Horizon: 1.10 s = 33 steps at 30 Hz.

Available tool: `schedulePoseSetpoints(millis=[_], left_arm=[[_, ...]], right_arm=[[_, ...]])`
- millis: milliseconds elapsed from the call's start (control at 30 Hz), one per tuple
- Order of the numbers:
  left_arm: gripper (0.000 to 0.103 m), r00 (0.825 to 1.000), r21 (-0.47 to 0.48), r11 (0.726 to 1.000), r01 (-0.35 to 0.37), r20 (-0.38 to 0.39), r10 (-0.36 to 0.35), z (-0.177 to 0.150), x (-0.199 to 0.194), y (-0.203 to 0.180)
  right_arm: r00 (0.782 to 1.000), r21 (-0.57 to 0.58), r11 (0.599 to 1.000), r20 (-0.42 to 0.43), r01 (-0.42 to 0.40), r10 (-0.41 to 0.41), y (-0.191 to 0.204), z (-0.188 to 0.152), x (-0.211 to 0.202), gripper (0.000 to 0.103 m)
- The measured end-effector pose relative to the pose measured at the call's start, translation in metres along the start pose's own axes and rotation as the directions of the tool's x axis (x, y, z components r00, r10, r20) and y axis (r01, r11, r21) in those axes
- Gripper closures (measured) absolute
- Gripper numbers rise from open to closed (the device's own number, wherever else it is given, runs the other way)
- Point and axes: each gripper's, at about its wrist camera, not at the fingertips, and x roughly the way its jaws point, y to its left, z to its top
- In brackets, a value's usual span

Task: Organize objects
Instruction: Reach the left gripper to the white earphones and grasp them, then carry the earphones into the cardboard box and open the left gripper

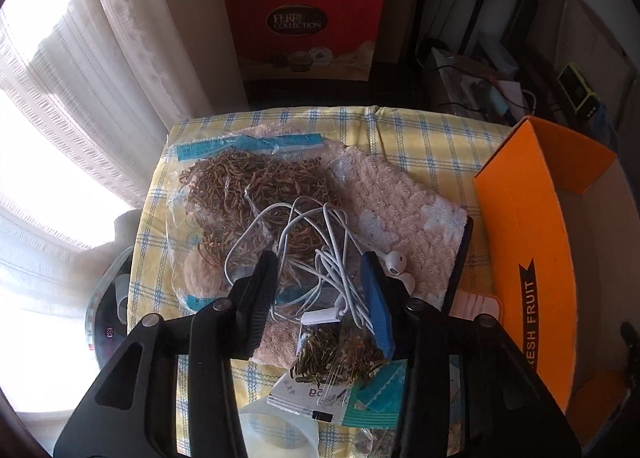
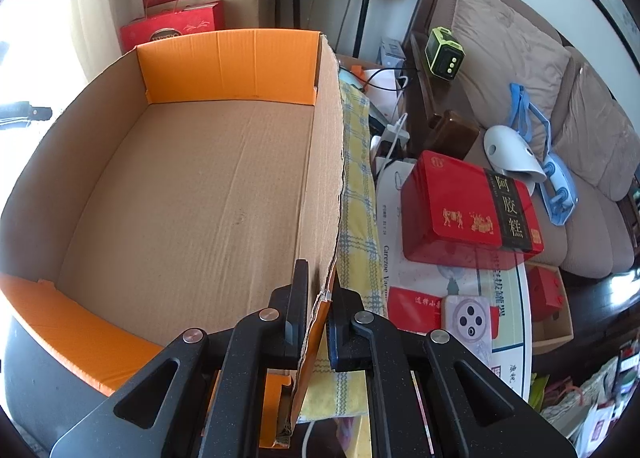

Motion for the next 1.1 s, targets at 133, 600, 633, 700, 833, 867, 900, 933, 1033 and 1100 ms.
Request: schedulePoseSetpoints(millis=[133, 600, 633, 700, 833, 867, 900, 933, 1033, 1100], left_arm=[[0.098, 1.000, -0.016, 1.000, 0.015, 0.025, -0.015, -0.001, -0.010, 0.001], [0.099, 0.941, 0.209, 0.957, 0.199, 0.233, -0.246, -0.010, -0.155, -0.081], [0.099, 0.934, 0.228, 0.948, 0.223, 0.229, -0.275, -0.009, -0.163, -0.090], [0.099, 0.923, 0.268, 0.929, 0.254, 0.222, -0.316, -0.009, -0.173, -0.108], [0.098, 0.911, 0.329, 0.901, 0.284, 0.199, -0.360, -0.016, -0.180, -0.142], [0.098, 0.911, 0.341, 0.895, 0.288, 0.191, -0.366, -0.020, -0.179, -0.149], [0.098, 0.911, 0.351, 0.890, 0.292, 0.181, -0.370, -0.024, -0.178, -0.156], [0.098, 0.912, 0.361, 0.884, 0.295, 0.169, -0.374, -0.028, -0.175, -0.162], [0.098, 0.918, 0.381, 0.875, 0.299, 0.133, -0.372, -0.040, -0.162, -0.177], [0.098, 0.922, 0.384, 0.872, 0.304, 0.110, -0.370, -0.046, -0.153, -0.183]], right_arm=[[1.000, 0.003, 1.000, -0.002, 0.000, 0.000, -0.001, 0.000, 0.000, 0.096], [1.000, 0.016, 1.000, -0.002, 0.007, -0.007, 0.001, -0.001, -0.001, 0.097], [1.000, 0.018, 1.000, -0.001, 0.007, -0.007, 0.001, -0.001, -0.001, 0.097], [1.000, 0.021, 1.000, 0.000, 0.006, -0.006, 0.001, -0.001, -0.001, 0.097], [1.000, 0.024, 1.000, -0.001, 0.005, -0.005, 0.001, -0.001, -0.001, 0.097], [1.000, 0.024, 1.000, -0.001, 0.005, -0.005, 0.001, -0.001, -0.001, 0.096], [1.000, 0.024, 1.000, -0.001, 0.005, -0.005, 0.001, -0.001, -0.001, 0.097], [1.000, 0.025, 1.000, -0.001, 0.005, -0.005, 0.001, -0.001, -0.001, 0.097], [1.000, 0.025, 1.000, -0.001, 0.005, -0.005, 0.001, -0.001, -0.001, 0.097], [1.000, 0.025, 1.000, -0.001, 0.005, -0.005, 0.001, -0.001, -0.001, 0.097]])
